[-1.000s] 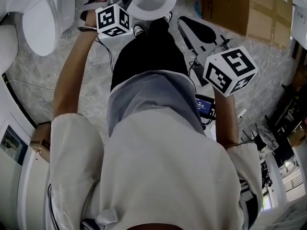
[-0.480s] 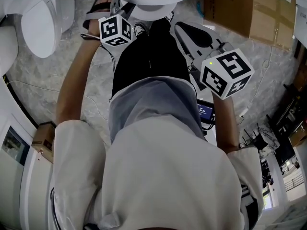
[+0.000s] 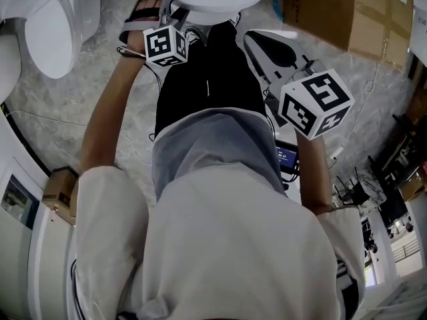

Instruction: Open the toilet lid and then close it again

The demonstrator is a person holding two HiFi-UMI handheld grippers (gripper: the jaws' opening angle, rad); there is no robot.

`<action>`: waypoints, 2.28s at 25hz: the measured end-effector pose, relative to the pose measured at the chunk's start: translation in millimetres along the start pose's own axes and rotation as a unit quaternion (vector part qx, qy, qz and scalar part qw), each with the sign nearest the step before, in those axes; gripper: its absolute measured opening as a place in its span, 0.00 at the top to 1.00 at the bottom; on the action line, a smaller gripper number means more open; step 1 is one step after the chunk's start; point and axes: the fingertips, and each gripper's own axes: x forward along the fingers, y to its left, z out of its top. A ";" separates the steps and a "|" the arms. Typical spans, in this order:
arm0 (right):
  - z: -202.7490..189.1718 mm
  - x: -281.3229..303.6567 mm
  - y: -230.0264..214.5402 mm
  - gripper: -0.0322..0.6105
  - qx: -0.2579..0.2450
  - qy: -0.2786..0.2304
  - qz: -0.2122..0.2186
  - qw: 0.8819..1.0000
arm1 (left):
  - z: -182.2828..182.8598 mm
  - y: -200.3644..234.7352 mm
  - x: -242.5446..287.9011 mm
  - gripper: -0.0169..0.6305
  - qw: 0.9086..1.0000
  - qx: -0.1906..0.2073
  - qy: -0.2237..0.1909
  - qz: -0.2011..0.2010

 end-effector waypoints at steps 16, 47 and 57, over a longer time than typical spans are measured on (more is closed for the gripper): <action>-23.3 11.8 13.6 0.93 0.003 0.036 0.015 0.999 | -19.4 -55.7 26.3 0.59 0.999 0.022 0.019 -0.017; -68.1 49.3 18.8 0.93 0.020 0.086 0.008 0.996 | -58.3 -141.3 79.5 0.58 0.996 0.016 0.042 -0.078; -81.6 54.9 19.3 0.93 0.023 0.098 0.011 0.995 | -62.0 -157.4 98.5 0.58 0.995 0.002 0.051 -0.091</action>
